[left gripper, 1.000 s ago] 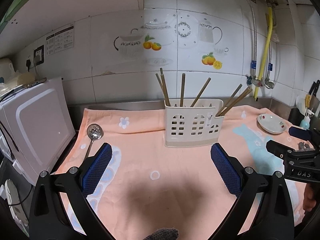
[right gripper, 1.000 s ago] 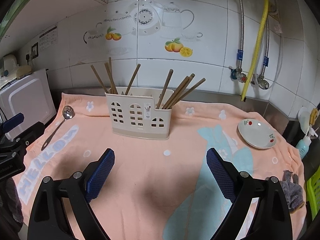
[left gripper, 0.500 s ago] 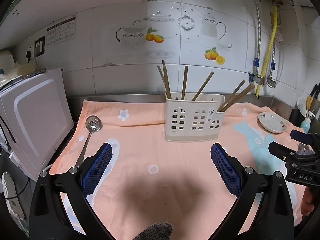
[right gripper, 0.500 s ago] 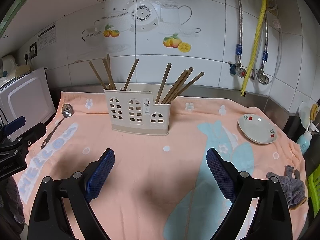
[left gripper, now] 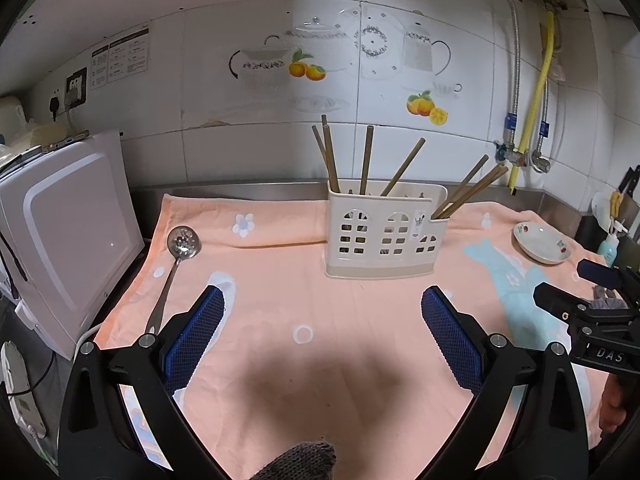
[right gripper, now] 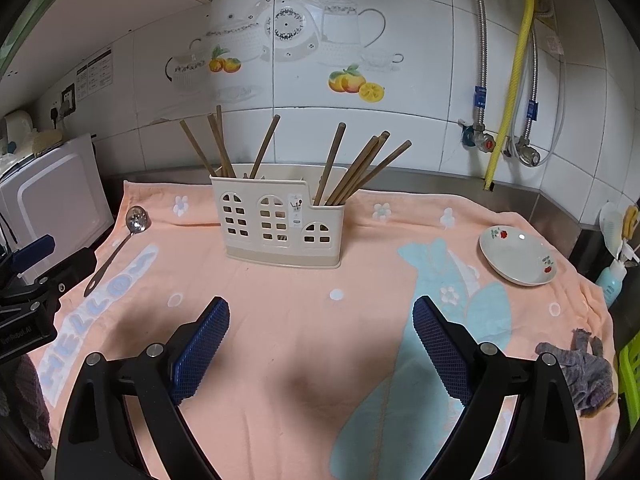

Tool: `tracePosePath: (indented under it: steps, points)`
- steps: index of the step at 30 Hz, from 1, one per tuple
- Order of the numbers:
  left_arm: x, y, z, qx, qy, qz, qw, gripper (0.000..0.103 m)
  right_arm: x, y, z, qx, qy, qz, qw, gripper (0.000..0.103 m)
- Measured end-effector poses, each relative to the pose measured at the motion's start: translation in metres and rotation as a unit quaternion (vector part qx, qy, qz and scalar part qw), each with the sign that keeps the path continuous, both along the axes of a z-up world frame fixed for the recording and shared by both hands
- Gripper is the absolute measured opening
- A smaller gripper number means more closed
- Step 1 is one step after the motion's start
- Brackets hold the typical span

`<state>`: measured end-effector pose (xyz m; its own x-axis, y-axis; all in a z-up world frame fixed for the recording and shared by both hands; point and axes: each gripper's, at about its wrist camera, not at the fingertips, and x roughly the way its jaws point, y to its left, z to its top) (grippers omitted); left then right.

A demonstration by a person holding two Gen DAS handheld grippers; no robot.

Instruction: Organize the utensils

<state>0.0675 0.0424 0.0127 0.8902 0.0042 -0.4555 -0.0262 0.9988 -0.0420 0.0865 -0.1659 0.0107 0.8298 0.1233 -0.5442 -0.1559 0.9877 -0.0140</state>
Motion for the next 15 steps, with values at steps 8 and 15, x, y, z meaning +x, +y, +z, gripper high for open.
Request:
tracePosePath:
  steps: [8,15]
  points:
    - [-0.0011,-0.0019,-0.0014,0.000,0.001,-0.001,1.0000,0.098,-0.0002,0.0012,-0.0005,0.000,0.000,0.001,1.000,0.090]
    - [-0.0006,-0.0027,-0.0029,0.000,0.003,-0.001,1.0000,0.098,-0.0001,0.0039,-0.0017,-0.001,0.003,0.004,1.000,0.090]
